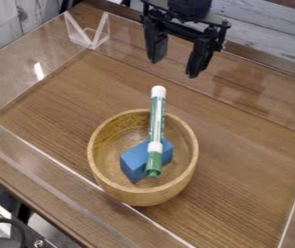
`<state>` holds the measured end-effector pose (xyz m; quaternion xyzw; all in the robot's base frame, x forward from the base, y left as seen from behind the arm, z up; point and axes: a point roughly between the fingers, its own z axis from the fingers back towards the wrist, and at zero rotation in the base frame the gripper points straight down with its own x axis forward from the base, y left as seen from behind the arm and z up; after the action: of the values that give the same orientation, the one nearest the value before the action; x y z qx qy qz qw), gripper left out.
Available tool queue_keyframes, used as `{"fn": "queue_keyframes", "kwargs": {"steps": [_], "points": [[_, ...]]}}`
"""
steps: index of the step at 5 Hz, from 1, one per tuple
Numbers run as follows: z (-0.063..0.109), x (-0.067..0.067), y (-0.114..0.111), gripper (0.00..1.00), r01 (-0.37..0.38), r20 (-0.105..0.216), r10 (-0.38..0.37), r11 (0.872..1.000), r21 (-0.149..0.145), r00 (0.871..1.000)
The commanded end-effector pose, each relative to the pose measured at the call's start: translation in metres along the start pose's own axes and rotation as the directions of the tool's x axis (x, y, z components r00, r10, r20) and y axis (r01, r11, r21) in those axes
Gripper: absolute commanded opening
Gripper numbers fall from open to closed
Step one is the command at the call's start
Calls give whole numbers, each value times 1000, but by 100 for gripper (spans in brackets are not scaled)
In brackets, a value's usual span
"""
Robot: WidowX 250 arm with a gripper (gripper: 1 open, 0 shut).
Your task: Remove the green marker from inside the brown bowl and put it on the table
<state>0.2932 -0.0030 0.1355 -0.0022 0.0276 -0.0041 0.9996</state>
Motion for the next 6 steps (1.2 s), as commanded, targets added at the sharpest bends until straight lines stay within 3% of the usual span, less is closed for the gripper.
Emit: {"fn": "queue_keyframes", "kwargs": {"steps": [1,3,6], "points": [[-4,-11,-3,100,5,-4,-5,1000,0,1000],[0,-54,-18,100,47,34,-47,999,0,998],[-4,-76,-28,100,82,51,-82,997,1,995]]}}
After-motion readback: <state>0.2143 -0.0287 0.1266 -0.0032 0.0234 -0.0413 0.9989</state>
